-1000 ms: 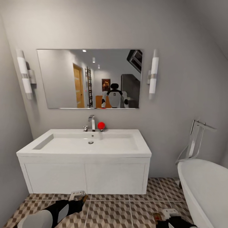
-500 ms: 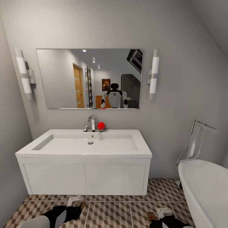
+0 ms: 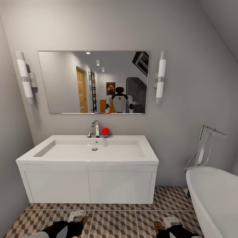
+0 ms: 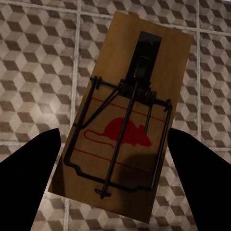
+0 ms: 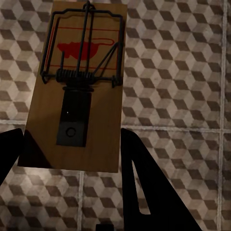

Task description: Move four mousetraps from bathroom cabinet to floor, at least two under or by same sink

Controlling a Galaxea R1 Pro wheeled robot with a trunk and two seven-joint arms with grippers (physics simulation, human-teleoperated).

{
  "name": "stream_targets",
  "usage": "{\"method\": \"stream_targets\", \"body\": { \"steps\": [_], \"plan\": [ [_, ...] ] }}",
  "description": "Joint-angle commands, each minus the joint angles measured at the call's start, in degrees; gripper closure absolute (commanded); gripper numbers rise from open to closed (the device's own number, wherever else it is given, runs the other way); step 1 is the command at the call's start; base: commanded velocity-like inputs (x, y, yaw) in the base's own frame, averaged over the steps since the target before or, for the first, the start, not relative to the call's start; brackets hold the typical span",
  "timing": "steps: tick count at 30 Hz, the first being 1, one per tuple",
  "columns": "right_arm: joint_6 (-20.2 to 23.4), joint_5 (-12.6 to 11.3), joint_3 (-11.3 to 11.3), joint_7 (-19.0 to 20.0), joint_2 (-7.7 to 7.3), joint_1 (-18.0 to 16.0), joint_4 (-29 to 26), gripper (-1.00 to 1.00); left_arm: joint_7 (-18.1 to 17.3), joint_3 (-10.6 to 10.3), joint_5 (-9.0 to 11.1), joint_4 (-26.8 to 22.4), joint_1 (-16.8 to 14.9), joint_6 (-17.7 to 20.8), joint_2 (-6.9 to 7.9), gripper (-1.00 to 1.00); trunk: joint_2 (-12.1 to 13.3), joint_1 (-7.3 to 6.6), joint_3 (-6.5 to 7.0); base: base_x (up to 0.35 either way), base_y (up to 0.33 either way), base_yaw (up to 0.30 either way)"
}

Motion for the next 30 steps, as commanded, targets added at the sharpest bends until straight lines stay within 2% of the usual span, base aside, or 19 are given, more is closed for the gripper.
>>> {"method": "stream_targets", "body": {
  "steps": [1,30],
  "plan": [
    [0.3,0.4,-0.5,0.1,-0.01,0.0,-0.1,1.00,-0.2,0.5,-0.4,-0.1,0.0,0.3,-0.01,1.00,0.0,0.00,-0.07,0.000,0.000,0.000],
    [0.2,0.4,-0.5,0.1,0.14,0.0,0.0,1.00,-0.5,0.6,-0.2,-0.3,0.0,0.7,-0.28,1.00,0.0,0.00,-0.07,0.000,0.000,0.000]
  ]
}}
